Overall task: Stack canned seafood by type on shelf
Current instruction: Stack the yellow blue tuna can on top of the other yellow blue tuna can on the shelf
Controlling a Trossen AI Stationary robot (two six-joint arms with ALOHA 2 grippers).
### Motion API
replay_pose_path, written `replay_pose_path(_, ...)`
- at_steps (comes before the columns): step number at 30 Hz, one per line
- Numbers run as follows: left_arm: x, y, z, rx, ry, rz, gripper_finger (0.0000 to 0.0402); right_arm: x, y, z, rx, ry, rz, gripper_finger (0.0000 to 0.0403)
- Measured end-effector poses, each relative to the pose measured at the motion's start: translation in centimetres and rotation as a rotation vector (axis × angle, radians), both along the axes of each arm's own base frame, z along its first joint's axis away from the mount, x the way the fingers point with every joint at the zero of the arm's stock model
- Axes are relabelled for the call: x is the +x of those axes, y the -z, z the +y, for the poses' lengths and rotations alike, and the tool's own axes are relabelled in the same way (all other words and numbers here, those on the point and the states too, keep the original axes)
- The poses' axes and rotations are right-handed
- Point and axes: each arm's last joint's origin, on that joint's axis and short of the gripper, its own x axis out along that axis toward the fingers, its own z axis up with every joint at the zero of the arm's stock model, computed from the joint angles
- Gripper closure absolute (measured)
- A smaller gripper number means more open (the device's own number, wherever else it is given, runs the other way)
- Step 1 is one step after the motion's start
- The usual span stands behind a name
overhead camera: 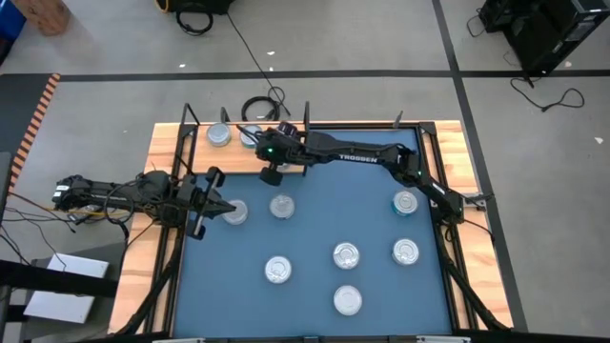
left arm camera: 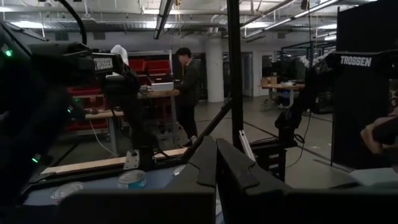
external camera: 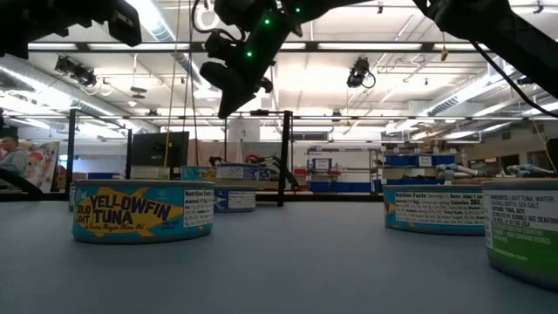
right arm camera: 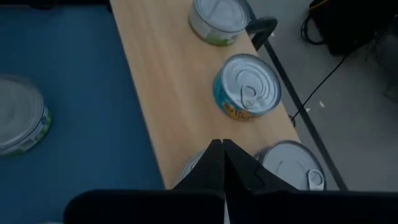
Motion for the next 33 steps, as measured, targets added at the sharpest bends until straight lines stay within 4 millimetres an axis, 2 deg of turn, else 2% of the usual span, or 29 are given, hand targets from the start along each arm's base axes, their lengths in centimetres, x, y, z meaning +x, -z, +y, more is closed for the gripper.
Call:
replay_pose_path(9, 0.0, -0.1, 0.0, 0.006, -0.001, -0.008, 0.0398, 0.1, 1.3, 1.2, 0.033, 0.014, 0.026, 0.0402)
replay_pose_path(13, 0.0, -0.1, 0.0, 0.005, -0.001, -0.008, 0.0398, 0.0, 2.7, 0.5, 0.045, 0.088, 0.010, 0.0402)
replay_pose_path(20, 0.0, -0.1, 0.0, 0.006, -0.001, -0.008, 0.0398, 0.1, 5.2, 0.3, -0.036, 0.167, 0.002, 0.0403)
replay_pose_path(26, 0.0, -0.1, 0.0, 0.006, -0.002, -0.008, 0.0398, 0.5, 6.8, 0.3, -0.046, 0.234, -0.115, 0.0403)
replay_pose_path(33, 0.0, -0.1, 0.0, 0.004, -0.002, -0.009, 0.0398, 1.2, 7.9, 1.6, -0.012, 0.425, -0.393, 0.0402)
